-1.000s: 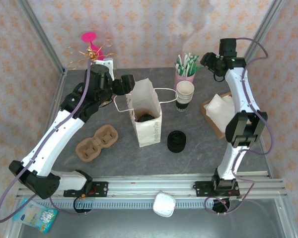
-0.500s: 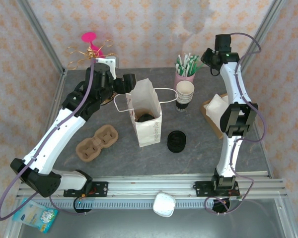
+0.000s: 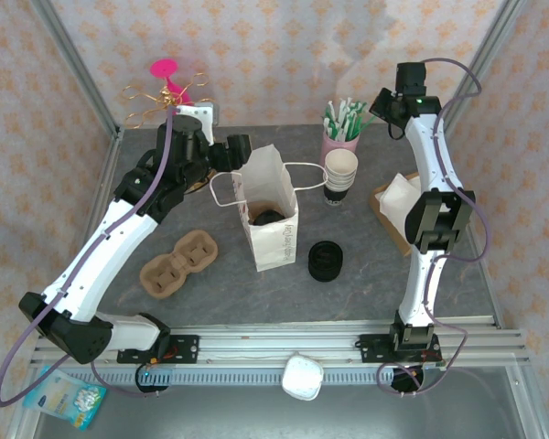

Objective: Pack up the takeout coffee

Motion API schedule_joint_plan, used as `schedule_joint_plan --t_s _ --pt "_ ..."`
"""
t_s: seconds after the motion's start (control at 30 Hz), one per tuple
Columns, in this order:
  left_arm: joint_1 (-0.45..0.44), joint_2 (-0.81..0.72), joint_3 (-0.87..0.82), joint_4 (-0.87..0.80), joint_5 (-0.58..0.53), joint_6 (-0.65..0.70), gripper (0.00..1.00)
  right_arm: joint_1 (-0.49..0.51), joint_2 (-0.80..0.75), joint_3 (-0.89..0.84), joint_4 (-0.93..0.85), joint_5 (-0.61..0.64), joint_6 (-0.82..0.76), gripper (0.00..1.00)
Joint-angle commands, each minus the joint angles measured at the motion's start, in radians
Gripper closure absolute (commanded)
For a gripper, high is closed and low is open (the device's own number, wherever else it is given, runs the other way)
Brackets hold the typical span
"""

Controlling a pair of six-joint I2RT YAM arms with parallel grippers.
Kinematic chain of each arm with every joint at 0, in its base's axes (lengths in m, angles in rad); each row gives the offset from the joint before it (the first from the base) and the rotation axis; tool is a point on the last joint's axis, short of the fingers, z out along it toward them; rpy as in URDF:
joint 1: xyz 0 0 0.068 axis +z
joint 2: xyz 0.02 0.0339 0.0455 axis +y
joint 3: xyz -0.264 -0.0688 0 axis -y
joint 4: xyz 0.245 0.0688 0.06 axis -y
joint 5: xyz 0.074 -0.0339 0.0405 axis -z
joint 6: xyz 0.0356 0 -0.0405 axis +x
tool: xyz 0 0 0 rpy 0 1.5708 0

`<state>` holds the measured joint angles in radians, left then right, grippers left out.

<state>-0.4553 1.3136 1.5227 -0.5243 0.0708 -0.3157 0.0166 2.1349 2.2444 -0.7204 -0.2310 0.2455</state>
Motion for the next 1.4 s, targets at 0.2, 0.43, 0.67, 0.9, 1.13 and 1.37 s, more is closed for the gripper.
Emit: schedule_joint_plan --t_s 0.2,0.43,0.67,0.9,1.13,1.37 --pt "0.009 -0.022 0.042 0.028 0.019 -0.013 0.19 0.003 -0.191 -0.038 0.005 0.033 -0.017 1.0" --pt "0.01 -0.06 0.034 -0.003 0.021 -0.037 0.18 0.003 -0.36 -0.116 0.016 0.088 -0.006 1.0" --pt "0.005 -0.134 -0.065 0.009 0.058 -0.09 0.15 0.014 -0.59 -0.267 0.056 0.033 -0.004 1.0" --pt "0.005 -0.225 -0.163 0.001 0.03 -0.129 0.14 0.151 -0.785 -0.358 0.075 -0.102 -0.056 1.0" --pt "0.005 -0.306 -0.246 0.002 -0.007 -0.168 0.14 0.322 -0.869 -0.409 0.174 -0.223 -0.071 1.0" --pt "0.006 -0.364 -0.301 0.005 -0.034 -0.198 0.14 0.516 -0.756 -0.382 0.219 -0.151 -0.099 1.0"
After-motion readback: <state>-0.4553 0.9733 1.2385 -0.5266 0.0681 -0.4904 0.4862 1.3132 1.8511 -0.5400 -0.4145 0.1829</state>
